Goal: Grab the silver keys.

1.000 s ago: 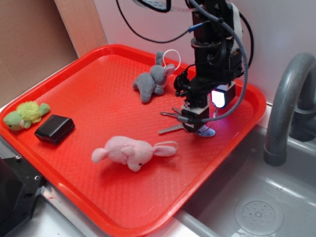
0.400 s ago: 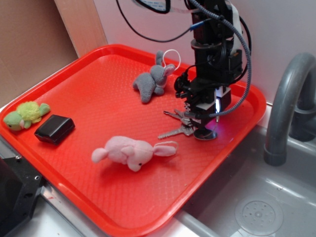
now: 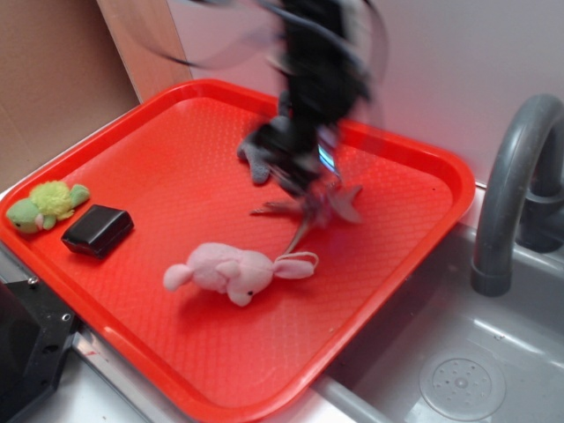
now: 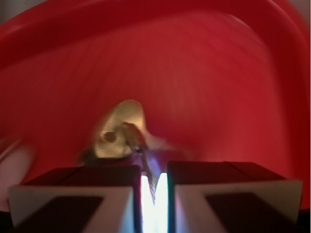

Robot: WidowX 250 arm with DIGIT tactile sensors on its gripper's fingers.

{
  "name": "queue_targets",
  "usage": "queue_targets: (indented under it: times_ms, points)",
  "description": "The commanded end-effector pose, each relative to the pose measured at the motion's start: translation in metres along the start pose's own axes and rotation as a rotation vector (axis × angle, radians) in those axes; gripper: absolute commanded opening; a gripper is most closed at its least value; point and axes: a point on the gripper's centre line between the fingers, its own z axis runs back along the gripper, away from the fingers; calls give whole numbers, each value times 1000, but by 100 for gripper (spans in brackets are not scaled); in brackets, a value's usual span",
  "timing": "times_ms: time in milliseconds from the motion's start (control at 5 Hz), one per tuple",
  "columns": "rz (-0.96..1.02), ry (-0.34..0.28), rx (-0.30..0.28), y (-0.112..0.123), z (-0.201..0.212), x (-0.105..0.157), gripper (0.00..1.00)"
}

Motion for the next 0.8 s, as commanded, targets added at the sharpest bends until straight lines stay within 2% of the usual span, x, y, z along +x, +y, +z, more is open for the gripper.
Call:
queue_targets:
  times_ms: [0,200,400,600]
  points:
    - [523,-78,135,-5,114,-70,0]
    - [753,10,197,-3,145,-68,0]
    - [983,106,235,1,137,-56,0]
    - [1013,122,208,5,131,-56,0]
